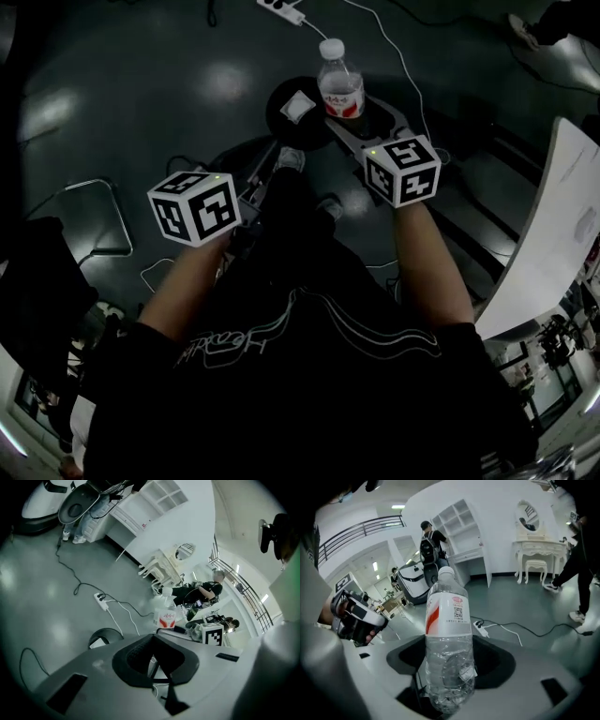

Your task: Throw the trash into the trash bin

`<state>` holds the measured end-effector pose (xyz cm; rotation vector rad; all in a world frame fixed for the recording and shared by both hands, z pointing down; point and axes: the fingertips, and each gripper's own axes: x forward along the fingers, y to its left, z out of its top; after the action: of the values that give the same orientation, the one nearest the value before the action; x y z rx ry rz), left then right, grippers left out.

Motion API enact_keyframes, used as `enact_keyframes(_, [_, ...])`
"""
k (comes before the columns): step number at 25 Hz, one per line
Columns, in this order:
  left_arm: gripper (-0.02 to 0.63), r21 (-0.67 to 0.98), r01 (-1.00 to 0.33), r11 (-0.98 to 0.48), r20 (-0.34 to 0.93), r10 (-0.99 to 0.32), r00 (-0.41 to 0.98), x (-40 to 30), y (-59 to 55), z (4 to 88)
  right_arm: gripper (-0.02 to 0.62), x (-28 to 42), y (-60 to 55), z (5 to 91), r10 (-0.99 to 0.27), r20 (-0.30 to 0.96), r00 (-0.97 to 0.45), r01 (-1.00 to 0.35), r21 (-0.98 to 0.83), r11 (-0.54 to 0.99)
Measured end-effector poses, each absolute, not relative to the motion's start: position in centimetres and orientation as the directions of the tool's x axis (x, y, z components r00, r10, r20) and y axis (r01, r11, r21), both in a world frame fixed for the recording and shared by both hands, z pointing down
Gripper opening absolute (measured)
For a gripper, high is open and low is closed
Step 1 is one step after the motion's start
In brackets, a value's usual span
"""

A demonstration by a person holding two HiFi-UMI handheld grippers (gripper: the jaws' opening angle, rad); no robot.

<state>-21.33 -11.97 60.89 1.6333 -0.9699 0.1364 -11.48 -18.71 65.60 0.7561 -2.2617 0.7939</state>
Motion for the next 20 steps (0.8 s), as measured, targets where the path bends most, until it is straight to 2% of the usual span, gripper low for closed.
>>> enact_keyframes(10, [0.006, 0.77, -0.624, 0.132, 0.61, -0.441, 0.659, -22.3, -11.8, 68.4, 0.328, -13.1, -16.3, 81.1, -0.057, 0.827, -0.559, -0.665, -0.407, 0.627])
enact_keyframes(20, [0.006, 0.753, -0.627, 0.196, 0.643, -0.417, 0.642, -22.8, -11.3, 70.9, 0.328, -11.5, -12.7, 90.0, 0.144, 0.873, -0.466, -0.722, -0.469, 0.508])
